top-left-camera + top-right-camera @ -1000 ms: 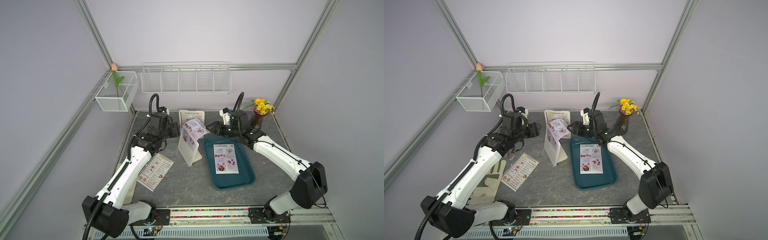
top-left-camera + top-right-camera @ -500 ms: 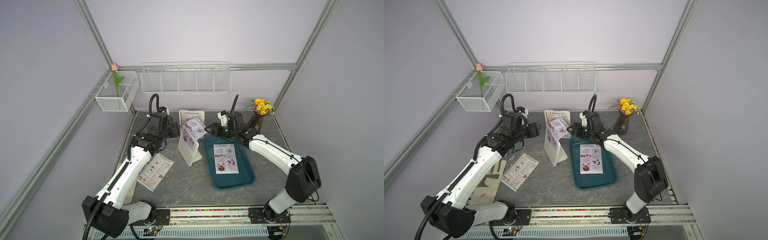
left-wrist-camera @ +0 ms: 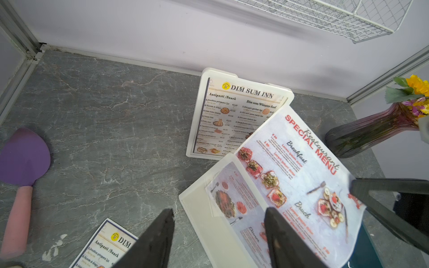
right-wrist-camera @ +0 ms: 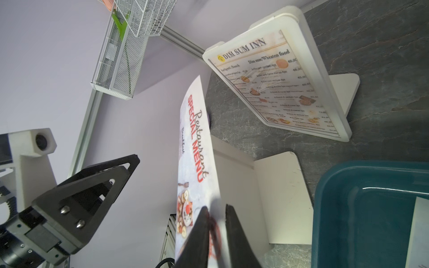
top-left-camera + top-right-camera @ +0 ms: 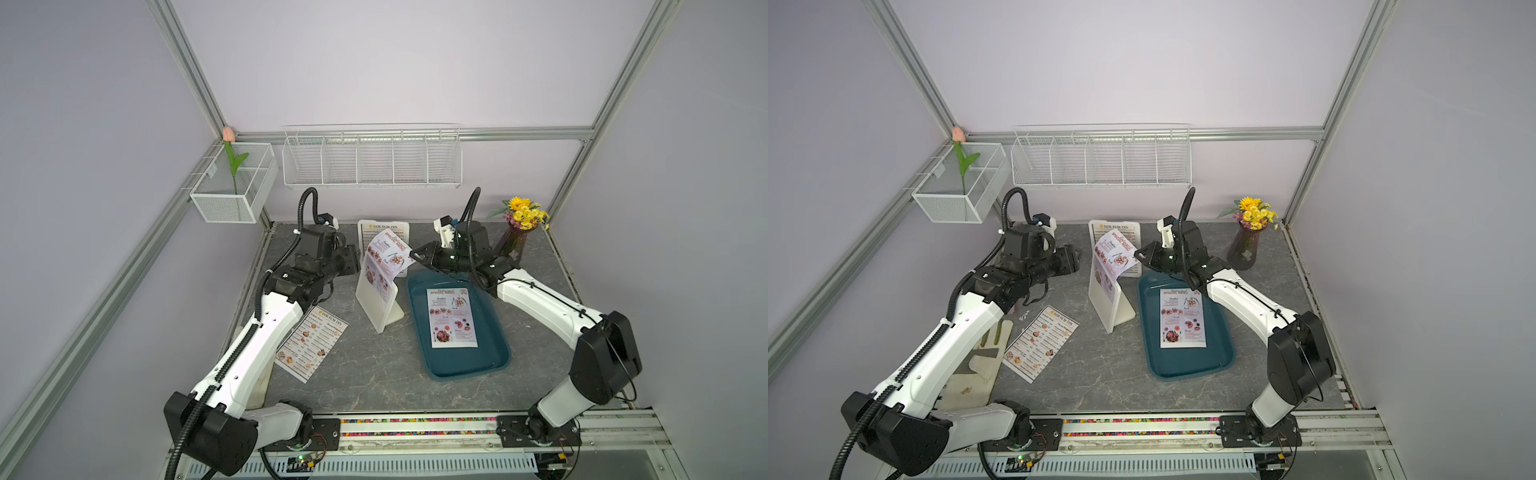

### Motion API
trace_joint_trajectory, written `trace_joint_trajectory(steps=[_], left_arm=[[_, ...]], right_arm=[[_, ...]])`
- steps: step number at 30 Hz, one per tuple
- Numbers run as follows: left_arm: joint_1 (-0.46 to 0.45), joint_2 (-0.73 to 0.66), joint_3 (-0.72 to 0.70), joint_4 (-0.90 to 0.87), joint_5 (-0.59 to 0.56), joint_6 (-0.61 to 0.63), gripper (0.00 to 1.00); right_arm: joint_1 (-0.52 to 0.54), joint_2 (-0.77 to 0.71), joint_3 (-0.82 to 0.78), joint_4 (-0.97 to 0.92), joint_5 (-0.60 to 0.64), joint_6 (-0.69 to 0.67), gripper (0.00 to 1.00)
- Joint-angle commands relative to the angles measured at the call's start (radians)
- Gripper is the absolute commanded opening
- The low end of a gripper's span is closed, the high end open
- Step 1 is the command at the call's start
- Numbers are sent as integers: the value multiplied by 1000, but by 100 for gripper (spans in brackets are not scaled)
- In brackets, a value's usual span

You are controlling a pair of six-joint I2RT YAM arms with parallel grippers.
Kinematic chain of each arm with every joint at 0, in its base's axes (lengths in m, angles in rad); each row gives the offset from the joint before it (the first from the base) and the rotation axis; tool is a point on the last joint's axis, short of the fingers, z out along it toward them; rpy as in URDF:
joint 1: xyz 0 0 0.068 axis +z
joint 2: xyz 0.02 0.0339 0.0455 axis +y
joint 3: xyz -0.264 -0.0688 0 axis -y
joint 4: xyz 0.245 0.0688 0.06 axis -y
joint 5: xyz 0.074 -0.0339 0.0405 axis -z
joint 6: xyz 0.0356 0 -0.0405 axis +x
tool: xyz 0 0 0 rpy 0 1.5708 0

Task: Replace the menus in the menu holders
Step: Insert the menu into the menu holder.

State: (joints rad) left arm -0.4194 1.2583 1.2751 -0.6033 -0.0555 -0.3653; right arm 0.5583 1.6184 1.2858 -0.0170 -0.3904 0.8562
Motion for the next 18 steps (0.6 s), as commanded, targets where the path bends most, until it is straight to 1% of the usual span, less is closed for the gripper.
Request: trace_joint_trajectory(steps=[1,7,10,14,18], left_arm=[[-3,-2,15,5,-12,-3,65],[-3,0,18,5,-13,0,65],[-4,-1,21,5,-14,2,65],[-4,-1,26,6,-16,3,65],[-4,4,29,7,-12,5,65]], right_arm=[[3,-16,-26,50,-6,-7,14],[28,-38,-36,45,31,-76,12],[49,-58,-48,32,84,-133,12],[64,-94,-83,48,159,-169,12],[64,-116,-102,71,190,-190,11]])
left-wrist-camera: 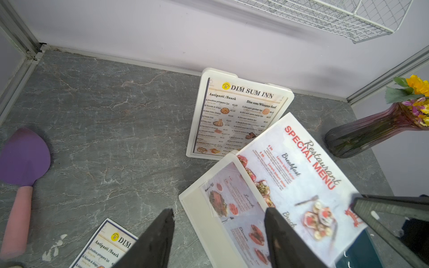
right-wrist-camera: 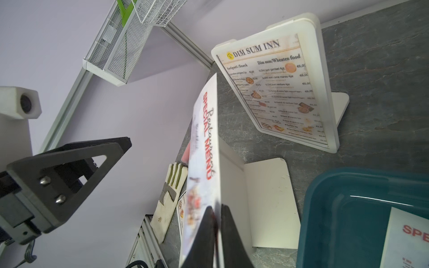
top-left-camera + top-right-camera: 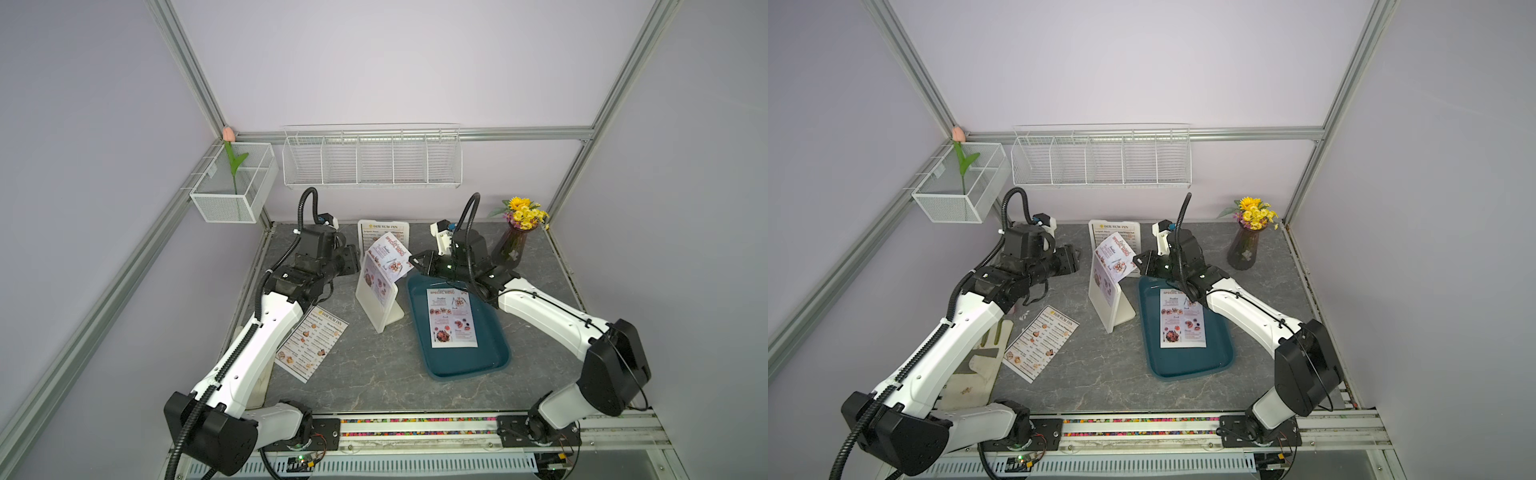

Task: Replace the menus in the menu holders
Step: Insert the menu into the menu holder.

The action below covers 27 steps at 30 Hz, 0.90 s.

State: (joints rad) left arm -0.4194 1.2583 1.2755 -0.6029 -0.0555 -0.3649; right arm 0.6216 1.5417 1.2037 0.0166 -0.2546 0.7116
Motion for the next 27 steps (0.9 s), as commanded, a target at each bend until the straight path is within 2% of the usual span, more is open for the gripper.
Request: trace_joint_trajectory(steps=[1,11,27], left_arm=[[-3,4,30,7,-13,4,65],[-4,2,29,5,-17,6,65],[-4,-8,16,5,-20,3,65]], right_arm=[[1,-44,-21,40,59,-50,11],[51,-1,23,11,8,-160,10],[61,-15,-12,57,-13,-152,8]])
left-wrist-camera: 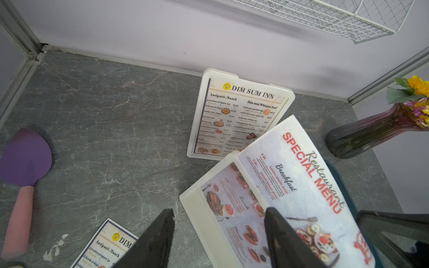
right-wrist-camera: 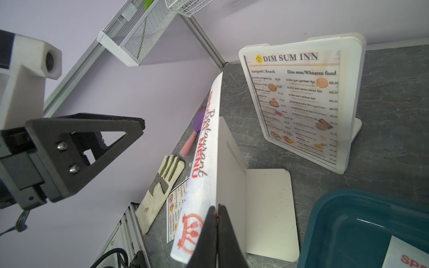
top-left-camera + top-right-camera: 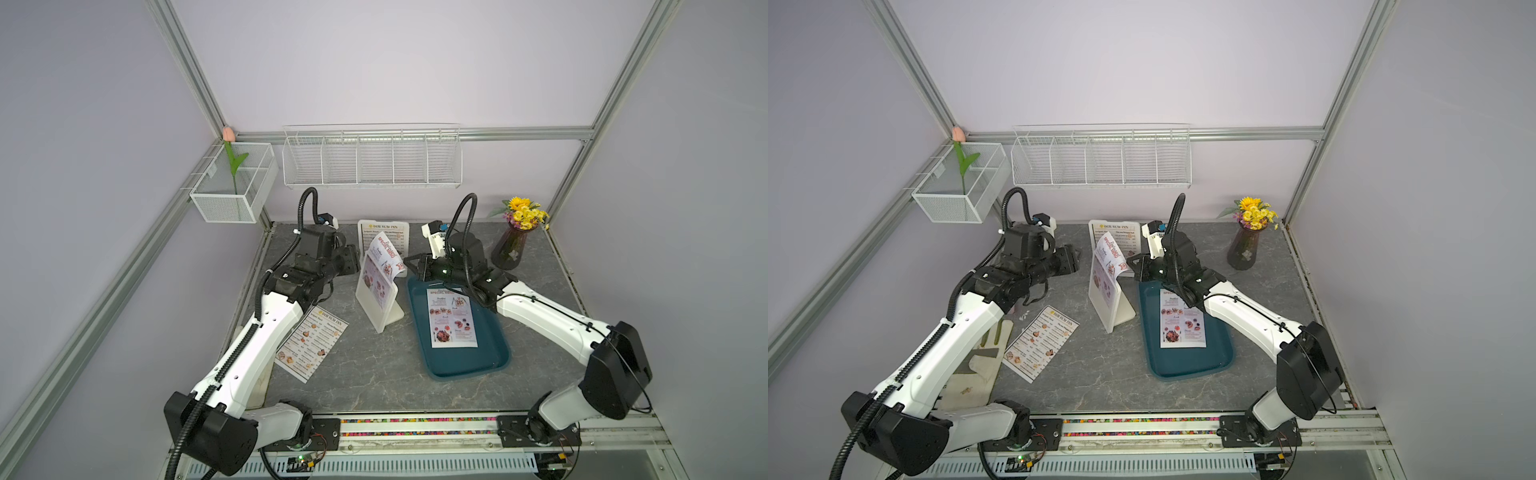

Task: Replace the menus in the menu holders
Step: Insert the menu into the menu holder.

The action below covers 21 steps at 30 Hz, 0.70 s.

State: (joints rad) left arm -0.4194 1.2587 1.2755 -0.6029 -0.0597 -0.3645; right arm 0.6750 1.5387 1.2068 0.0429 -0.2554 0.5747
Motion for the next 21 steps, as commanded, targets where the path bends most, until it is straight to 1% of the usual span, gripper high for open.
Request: trace_joint_trajectory(steps=[1,4,13,17,21], left_arm=[[-3,-9,16,5,-16,2,65],[-4,-8,14,5,-15,1,65],[-4,-6,14,12,-5,-7,65],[-4,-10,14,8,-8,-5,65],[-3,-12,16,5,-13,-4,65]], right_arm=[[6,-21,-23,37,-10,-13,7],[7,-45,-36,43,-11,-11,8],[9,-51,-34,66,-56,18,31],[7,-39,-27,71,-60,21,33],[7,-22,-13,77,-92,28,34]])
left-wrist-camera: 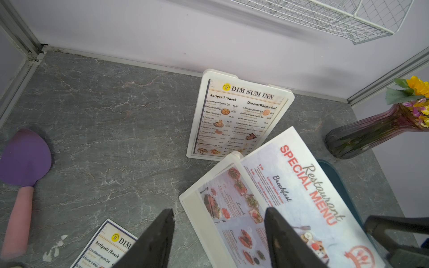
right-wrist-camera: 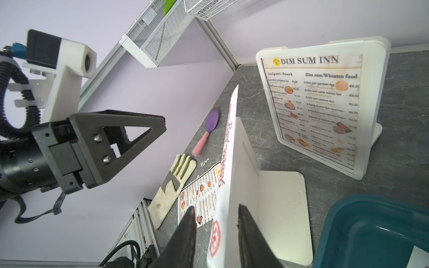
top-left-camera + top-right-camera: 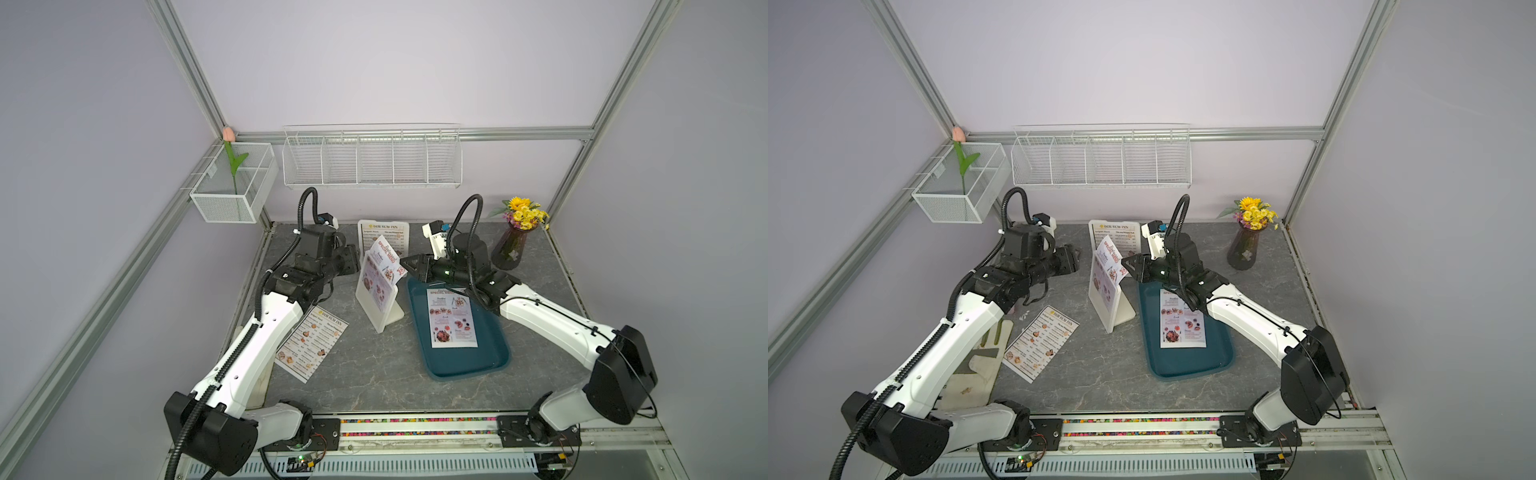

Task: Replace the menus in the menu holders
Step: Insert the menu into the menu holder.

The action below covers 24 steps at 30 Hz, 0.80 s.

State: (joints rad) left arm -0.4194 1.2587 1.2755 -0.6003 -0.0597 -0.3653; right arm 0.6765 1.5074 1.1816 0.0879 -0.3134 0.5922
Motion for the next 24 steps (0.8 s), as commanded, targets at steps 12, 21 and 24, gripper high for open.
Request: trace_joint_trajectory(steps=[12,21,24], left_arm=[[-3,-12,15,3,-12,-2,65],[-4,-8,15,4,-12,-1,65],[-3,-8,16,4,-12,-3,65]], right_arm=[[8,43,37,10,-53,7,29],[10,58,54,2,-70,8,16],[14,68,61,-15,-59,1,15]])
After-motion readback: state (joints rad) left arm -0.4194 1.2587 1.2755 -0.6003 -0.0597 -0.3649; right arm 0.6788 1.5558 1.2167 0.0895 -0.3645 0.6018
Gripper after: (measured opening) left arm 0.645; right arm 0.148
